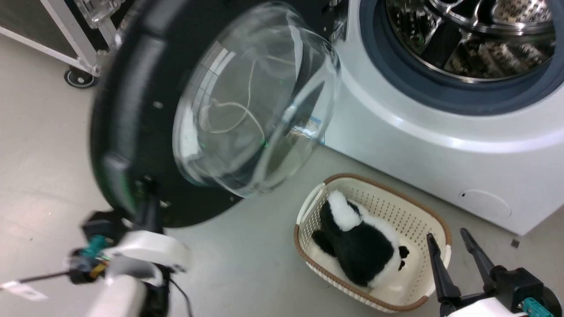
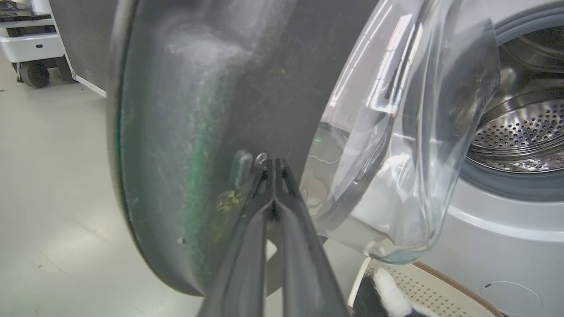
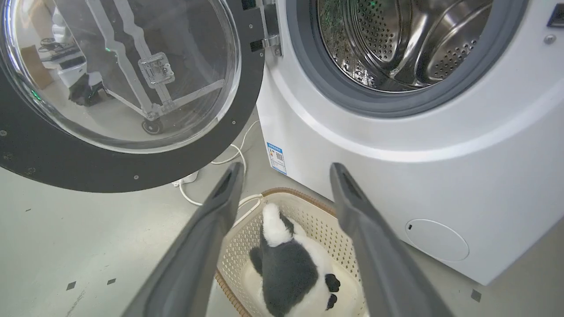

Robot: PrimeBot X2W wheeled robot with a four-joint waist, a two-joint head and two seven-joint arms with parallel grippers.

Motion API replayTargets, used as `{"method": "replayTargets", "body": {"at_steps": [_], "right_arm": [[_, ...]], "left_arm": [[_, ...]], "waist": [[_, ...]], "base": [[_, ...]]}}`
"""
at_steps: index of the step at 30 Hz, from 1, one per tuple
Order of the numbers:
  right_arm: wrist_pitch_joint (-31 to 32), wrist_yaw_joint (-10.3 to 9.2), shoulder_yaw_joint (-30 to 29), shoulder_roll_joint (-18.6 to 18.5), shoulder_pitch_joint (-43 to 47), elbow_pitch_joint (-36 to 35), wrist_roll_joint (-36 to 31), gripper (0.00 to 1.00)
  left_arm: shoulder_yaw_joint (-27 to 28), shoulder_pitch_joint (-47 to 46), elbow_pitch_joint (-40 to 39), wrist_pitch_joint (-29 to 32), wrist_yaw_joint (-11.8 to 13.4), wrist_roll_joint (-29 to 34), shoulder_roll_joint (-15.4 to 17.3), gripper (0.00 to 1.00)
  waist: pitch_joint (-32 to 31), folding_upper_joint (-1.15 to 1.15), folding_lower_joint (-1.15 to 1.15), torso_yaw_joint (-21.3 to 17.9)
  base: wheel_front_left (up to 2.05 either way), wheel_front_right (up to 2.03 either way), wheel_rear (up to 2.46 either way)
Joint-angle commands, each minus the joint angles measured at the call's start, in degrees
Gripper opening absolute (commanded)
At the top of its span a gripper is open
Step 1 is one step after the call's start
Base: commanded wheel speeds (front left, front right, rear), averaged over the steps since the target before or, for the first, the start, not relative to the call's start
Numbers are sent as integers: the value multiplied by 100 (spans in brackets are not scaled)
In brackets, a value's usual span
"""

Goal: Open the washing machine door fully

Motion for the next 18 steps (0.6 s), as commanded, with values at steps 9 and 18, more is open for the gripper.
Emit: {"method": "replayTargets", "body": {"at_steps": [9, 18], "right_arm": [[27, 5, -58, -319, -78, -190, -74, 100], [144, 5, -101, -527, -161, -438, -42, 100]], "left_arm": [[628, -778, 794, 67, -400, -451, 641, 0], [1071, -1650, 1941, 27, -651, -661, 1118, 0]], "waist": [[635, 0, -1, -367], [1082, 0, -1, -711]], "base": [[0, 0, 0], [0, 0, 0]]}}
